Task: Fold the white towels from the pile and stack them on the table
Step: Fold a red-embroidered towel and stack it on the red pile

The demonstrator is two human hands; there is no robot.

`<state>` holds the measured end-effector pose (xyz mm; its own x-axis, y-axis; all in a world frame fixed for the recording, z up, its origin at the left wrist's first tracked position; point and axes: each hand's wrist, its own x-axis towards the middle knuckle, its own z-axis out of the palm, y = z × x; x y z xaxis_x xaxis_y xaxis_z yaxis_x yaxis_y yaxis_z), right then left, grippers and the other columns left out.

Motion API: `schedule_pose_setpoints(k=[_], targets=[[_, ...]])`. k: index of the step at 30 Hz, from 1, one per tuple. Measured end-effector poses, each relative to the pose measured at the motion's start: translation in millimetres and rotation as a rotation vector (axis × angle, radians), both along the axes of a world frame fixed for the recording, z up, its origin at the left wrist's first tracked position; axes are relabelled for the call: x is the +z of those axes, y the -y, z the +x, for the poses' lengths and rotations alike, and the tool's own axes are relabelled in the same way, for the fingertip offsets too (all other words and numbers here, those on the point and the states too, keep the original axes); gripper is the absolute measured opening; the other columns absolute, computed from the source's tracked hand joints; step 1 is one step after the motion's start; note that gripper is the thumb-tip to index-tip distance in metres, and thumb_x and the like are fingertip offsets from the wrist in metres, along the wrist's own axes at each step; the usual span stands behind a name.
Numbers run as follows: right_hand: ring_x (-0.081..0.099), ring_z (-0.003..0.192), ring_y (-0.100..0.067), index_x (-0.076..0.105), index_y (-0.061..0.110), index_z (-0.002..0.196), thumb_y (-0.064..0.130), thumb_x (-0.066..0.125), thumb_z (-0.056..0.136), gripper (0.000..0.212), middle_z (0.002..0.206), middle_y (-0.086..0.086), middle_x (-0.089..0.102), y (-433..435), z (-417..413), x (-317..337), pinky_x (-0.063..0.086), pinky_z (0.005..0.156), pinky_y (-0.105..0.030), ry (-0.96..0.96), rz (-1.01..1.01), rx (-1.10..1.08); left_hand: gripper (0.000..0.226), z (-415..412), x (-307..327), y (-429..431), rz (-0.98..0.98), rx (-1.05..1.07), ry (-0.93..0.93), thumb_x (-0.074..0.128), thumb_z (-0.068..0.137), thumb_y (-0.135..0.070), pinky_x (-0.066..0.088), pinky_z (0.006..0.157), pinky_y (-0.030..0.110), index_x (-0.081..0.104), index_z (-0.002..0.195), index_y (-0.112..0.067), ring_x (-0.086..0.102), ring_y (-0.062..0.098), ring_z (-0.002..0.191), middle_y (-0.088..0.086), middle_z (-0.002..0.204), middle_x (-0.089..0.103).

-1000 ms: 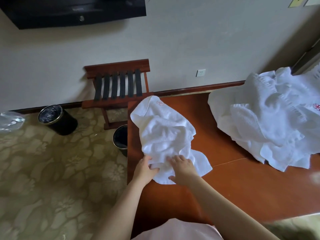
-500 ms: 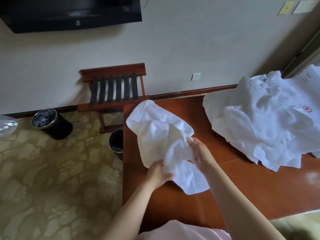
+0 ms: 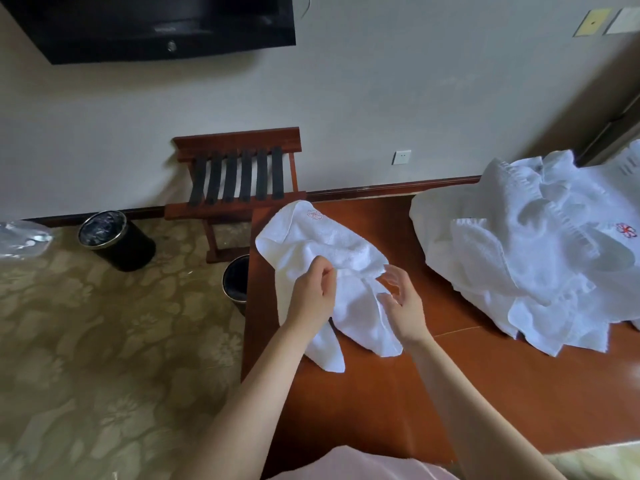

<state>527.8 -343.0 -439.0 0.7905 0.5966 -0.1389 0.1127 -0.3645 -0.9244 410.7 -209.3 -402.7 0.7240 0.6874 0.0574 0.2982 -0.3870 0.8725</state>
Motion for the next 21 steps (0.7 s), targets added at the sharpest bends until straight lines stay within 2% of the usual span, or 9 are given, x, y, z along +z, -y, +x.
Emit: schedule_pose_setpoints(k=[3,5,8,10,12,14,16,18,21], targets=[[0.038,0.133,-0.01,0.048,0.028,0.137,0.005,0.048,0.086,0.056,0.14,0.01,0.047,-16,6,-1,0.031,0.103,-0.025,-0.239,-0.212,0.486,0.016,-17,-12,8,0.025,-0.004,-0.062,0.043,0.097,-0.013,0.029,0.049,0.017,0.041,0.082,-0.017,0.035,0.006,0.052,-0.01,0.061,0.038],[0.043,0.129,-0.018,0.042,0.029,0.142,0.014,0.057,0.084,0.061,0.138,0.007,0.05,-17,-1,-18,0.037,0.1,-0.029,0.024,-0.53,0.668,0.017,-33,-25,11,-0.009,0.031,-0.081,0.045,0.097,-0.014,0.027,0.048,0.016,0.039,0.081,-0.02,0.032,0.007,0.053,-0.01,0.061,0.037],[0.045,0.119,-0.021,0.041,0.037,0.139,0.034,0.06,0.079,0.063,0.129,0.008,0.054,-1,-20,-47,0.037,0.094,-0.034,0.381,-0.826,0.695,0.022,-52,-44,13,-0.079,-0.035,-0.268,0.06,0.088,-0.033,0.032,0.055,0.013,0.041,0.092,-0.024,0.042,0.007,0.068,-0.014,0.078,0.043],[0.047,0.117,-0.02,0.048,0.039,0.131,0.036,0.058,0.077,0.055,0.123,0.009,0.057,9,-25,-61,0.037,0.092,-0.036,0.445,-0.823,0.609,0.053,-65,-58,14,-0.125,-0.096,-0.493,0.072,0.075,-0.043,0.037,0.07,0.013,0.041,0.114,-0.024,0.046,0.006,0.093,-0.015,0.102,0.045],[0.055,0.106,-0.019,0.058,0.038,0.116,0.033,0.058,0.077,0.04,0.105,0.009,0.064,12,-20,-63,0.043,0.083,-0.035,0.389,-0.77,0.545,0.07,-78,-73,17,-0.11,-0.08,-0.671,0.076,0.07,-0.04,0.043,0.083,0.025,0.039,0.126,-0.02,0.048,0.015,0.107,-0.006,0.116,0.046],[0.062,0.089,-0.017,0.065,0.03,0.105,0.027,0.062,0.077,0.028,0.091,0.006,0.066,14,-9,-60,0.052,0.074,-0.035,0.246,-0.731,0.524,0.061,-90,-87,26,-0.044,0.008,-0.838,0.073,0.073,-0.037,0.047,0.088,0.034,0.042,0.121,-0.017,0.05,0.021,0.11,0.0,0.117,0.049],[0.061,0.085,-0.016,0.064,0.029,0.111,0.024,0.07,0.073,0.039,0.094,0.004,0.065,17,0,-57,0.054,0.075,-0.033,0.193,-0.77,0.574,0.046,-97,-96,32,-0.055,0.137,-0.972,0.065,0.08,-0.039,0.047,0.087,0.037,0.048,0.115,-0.014,0.051,0.025,0.111,0.004,0.115,0.051],[0.058,0.088,-0.015,0.058,0.032,0.121,0.025,0.074,0.069,0.056,0.101,0.004,0.063,19,5,-54,0.051,0.077,-0.028,0.199,-0.867,0.681,0.036,-95,-101,34,-0.122,0.206,-0.993,0.053,0.089,-0.034,0.045,0.087,0.036,0.052,0.115,-0.009,0.052,0.028,0.111,0.009,0.118,0.054],[0.056,0.087,-0.013,0.059,0.027,0.12,0.032,0.079,0.068,0.056,0.093,0.008,0.059,18,3,-47,0.044,0.074,-0.023,0.139,-0.971,0.746,0.026,-79,-99,26,-0.315,0.345,-0.774,0.048,0.092,-0.02,0.045,0.075,0.032,0.053,0.113,-0.004,0.057,0.027,0.095,0.012,0.114,0.06]])
